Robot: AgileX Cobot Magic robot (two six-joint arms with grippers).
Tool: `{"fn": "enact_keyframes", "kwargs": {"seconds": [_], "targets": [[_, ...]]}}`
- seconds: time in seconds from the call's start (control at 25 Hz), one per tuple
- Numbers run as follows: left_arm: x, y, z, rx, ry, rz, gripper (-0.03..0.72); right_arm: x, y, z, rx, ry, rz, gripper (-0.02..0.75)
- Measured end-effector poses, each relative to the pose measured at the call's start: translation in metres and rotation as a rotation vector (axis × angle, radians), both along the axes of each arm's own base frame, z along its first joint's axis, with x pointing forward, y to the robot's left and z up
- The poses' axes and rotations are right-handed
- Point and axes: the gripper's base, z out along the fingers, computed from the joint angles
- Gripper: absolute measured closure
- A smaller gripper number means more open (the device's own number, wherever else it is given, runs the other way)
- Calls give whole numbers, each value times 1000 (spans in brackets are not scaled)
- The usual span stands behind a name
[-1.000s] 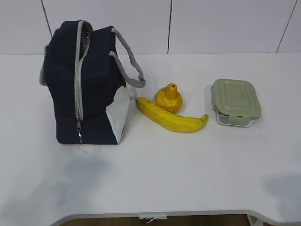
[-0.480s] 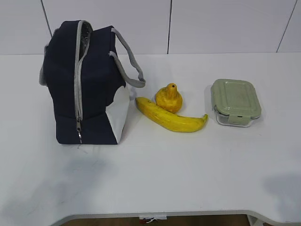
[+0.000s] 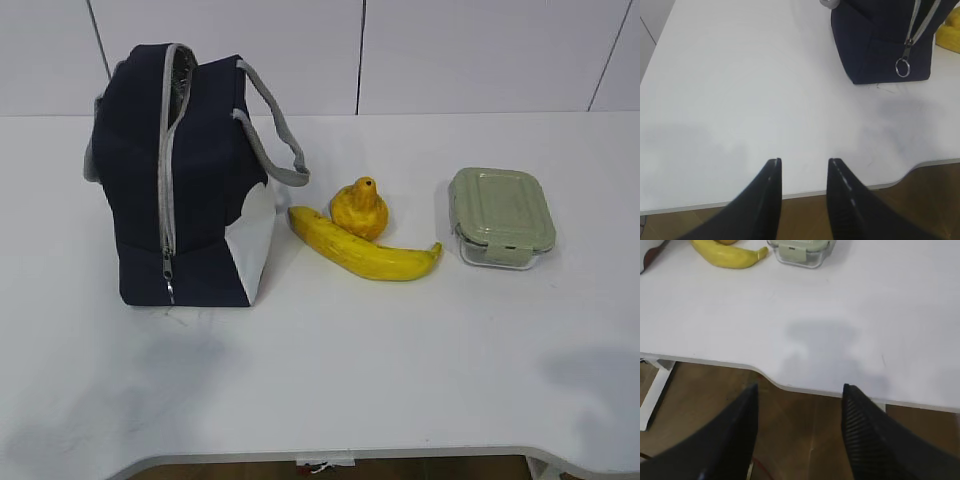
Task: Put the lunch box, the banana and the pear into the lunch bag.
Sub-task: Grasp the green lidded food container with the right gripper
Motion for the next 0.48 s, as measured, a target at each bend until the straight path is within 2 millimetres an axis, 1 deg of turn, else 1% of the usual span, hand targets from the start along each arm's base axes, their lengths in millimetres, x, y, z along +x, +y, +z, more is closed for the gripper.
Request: {"fn": "enact_keyframes", "kwargs": {"seconds": [0.16,0.28,0.36,0.48], "targets": [[0,0,0,0,0,0,453,19,1,5,-3,83,-2,302],[0,0,0,0,0,0,453,34,3,18,-6,133,-3,302],[0,0,0,0,0,0,453,49,4,28,-7,152,-4,302],[0,0,0,0,0,0,452,73,6,34,-8,206,-5,302]]}}
